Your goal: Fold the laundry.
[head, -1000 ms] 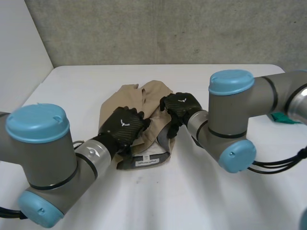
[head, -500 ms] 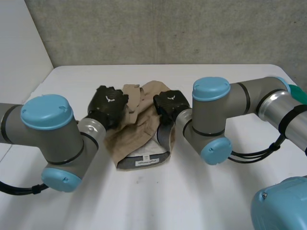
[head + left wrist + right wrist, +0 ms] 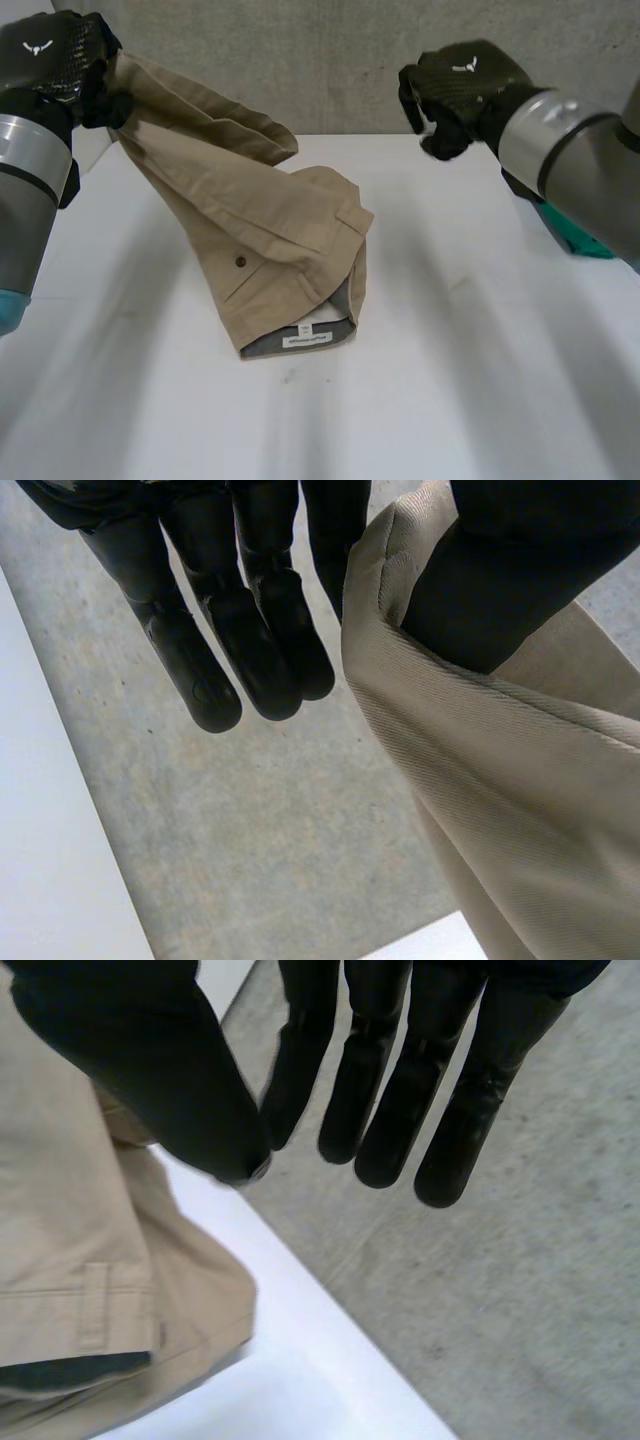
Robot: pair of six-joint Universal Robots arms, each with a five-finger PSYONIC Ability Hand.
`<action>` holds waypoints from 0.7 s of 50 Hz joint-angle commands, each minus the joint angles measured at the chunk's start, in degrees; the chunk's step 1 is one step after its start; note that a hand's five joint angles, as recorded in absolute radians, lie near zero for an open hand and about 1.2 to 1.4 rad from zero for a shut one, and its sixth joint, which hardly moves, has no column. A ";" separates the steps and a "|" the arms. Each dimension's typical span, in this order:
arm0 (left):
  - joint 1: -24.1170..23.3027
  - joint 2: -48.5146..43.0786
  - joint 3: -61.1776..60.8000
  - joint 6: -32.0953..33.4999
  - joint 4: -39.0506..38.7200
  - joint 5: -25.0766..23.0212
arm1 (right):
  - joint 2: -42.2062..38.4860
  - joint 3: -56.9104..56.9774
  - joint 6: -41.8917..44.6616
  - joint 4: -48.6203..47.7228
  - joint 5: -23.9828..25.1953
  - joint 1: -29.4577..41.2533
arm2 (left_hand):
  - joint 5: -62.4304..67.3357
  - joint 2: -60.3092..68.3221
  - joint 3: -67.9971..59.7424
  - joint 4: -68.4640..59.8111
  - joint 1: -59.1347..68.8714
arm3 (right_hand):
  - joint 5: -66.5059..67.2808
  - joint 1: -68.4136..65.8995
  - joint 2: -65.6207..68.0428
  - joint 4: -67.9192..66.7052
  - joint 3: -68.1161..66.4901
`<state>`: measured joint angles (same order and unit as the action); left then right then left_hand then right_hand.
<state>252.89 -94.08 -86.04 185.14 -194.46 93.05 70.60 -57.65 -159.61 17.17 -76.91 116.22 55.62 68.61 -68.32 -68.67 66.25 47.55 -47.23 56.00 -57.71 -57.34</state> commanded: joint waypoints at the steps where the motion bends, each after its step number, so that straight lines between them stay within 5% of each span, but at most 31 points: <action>1: -0.99 -1.01 -0.88 -0.57 0.66 -0.76 | 0.25 -11.84 -7.69 -1.95 0.55 0.59 | 14.38 11.39 -11.68 -11.33 13.75 | -33.97 23.64 -32.42 34.13 33.75; 6: -3.27 -0.93 0.00 -0.66 0.57 -0.68 | -5.37 -17.14 -22.39 -10.48 -2.98 2.69 | 14.38 11.39 -11.68 -11.33 13.75 | -38.72 28.40 -37.17 38.88 38.51; 13: -4.60 -0.14 1.23 -0.83 0.49 -0.68 | -12.30 -17.59 -31.63 -14.80 -3.59 8.32 | 14.38 11.39 -11.68 -11.33 13.75 | -39.06 28.73 -37.51 39.21 38.84; 24: -6.35 -0.66 0.44 -1.01 0.49 -0.68 | -24.88 -5.29 -32.87 -17.61 -15.09 12.98 | 14.38 11.39 -11.68 -11.33 13.75 | -39.06 28.73 -37.51 39.22 38.85; 35: -6.35 -1.19 0.17 -0.92 0.22 -0.68 | -32.45 2.19 -33.40 -19.28 -17.83 14.04 | 14.38 11.39 -11.68 -11.33 13.75 | -33.68 23.36 -32.13 33.84 33.47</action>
<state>246.49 -95.01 -85.80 184.12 -193.96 92.37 41.56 -58.89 -192.73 -0.97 -94.29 129.58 55.62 68.71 -68.48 -68.89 66.26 9.08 -17.84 20.91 -19.69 -20.20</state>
